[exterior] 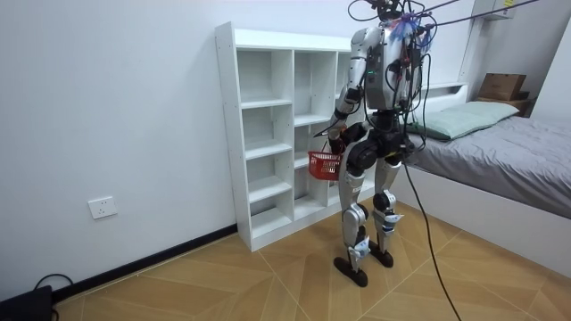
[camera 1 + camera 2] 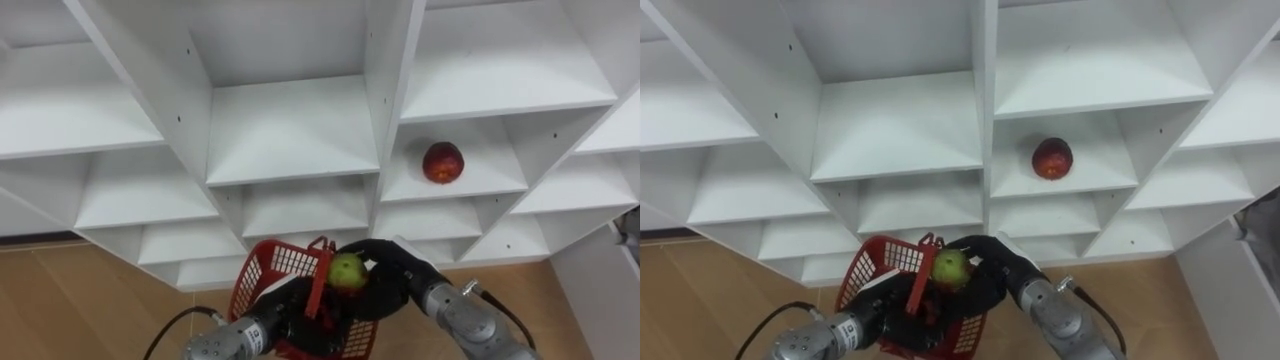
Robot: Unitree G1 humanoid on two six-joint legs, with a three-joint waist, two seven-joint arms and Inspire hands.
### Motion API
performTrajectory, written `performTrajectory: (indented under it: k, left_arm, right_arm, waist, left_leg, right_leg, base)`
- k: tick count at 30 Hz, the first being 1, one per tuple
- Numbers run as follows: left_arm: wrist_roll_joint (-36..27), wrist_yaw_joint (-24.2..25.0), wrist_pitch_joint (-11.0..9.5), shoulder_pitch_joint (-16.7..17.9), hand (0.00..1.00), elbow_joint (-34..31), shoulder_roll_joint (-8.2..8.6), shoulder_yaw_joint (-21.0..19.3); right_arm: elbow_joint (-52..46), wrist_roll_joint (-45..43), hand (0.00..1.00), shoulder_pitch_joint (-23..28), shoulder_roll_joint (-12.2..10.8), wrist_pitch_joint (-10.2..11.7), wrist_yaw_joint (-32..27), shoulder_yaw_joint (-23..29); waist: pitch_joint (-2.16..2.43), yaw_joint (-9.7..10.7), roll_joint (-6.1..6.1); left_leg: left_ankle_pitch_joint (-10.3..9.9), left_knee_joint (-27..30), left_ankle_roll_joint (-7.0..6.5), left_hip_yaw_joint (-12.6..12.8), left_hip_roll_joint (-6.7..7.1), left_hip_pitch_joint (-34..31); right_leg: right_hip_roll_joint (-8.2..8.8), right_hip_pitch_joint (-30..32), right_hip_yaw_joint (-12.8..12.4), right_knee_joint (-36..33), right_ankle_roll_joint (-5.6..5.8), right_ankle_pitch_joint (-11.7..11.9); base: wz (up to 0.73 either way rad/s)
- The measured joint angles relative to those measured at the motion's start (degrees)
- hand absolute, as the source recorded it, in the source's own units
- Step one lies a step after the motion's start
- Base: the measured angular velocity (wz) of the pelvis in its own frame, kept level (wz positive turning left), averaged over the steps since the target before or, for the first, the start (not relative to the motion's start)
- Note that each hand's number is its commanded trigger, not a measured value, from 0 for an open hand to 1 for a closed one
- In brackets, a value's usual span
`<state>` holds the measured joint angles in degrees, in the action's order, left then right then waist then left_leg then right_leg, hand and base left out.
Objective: Collect fruits from the closet
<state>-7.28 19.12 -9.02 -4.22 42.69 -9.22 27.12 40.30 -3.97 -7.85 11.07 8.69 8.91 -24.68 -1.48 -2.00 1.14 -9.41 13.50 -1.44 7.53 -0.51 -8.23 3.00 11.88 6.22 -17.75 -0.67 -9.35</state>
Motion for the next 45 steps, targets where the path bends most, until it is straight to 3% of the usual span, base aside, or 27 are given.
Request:
performTrajectory:
  k: [9,31,34,41,45]
  left_arm:
    - [0.0,-0.1,0.2,0.0,1.00,-0.4,-0.54,0.0]
    - [0.1,-0.4,0.2,0.3,1.00,-2.9,-2.31,0.0]
    - [0.1,-0.4,0.2,0.5,1.00,-2.9,-2.34,0.0]
    - [0.1,-0.9,0.0,2.0,1.00,-2.9,-2.21,-2.0]
    - [0.1,-1.7,-0.1,2.6,1.00,-2.9,-2.25,-3.8]
  right_arm:
    - [0.4,1.3,0.00,0.0,-0.1,0.0,0.0,-0.6]
    - [-0.2,1.2,0.00,0.0,0.0,0.2,0.0,-0.8]
    - [-0.3,1.2,0.00,0.1,0.0,0.2,0.0,-1.0]
    - [-3.4,1.9,0.00,1.9,0.2,0.2,0.6,-0.2]
    - [-6.3,1.9,0.00,3.8,0.2,0.6,0.5,1.4]
  waist:
    - [-0.20,0.2,-0.42]
    - [0.10,0.3,-0.70]
    - [0.19,0.3,-0.90]
    - [1.00,0.2,-1.92]
    - [1.07,0.5,-1.74]
  left_leg:
    - [0.0,-0.1,-0.01,-0.2,0.02,0.8]
    - [0.0,-0.1,0.00,-0.1,0.12,1.5]
    - [0.0,-0.3,0.01,0.0,0.09,2.3]
    - [-0.3,-0.9,0.34,0.0,-0.28,4.2]
    - [-0.3,-1.7,0.44,0.1,-0.70,5.8]
  right_leg:
    - [-0.14,-0.7,0.0,0.2,0.04,0.0]
    - [-0.20,-1.5,0.1,0.2,0.01,0.0]
    - [-0.48,-2.8,0.3,1.3,0.00,0.3]
    - [-1.09,-5.3,0.1,3.2,-0.04,0.9]
    - [-1.26,-6.8,0.0,4.1,-0.09,0.9]
  base:
    - [0.00]
    - [0.00]
    - [0.00]
    - [0.00]
    - [0.00]
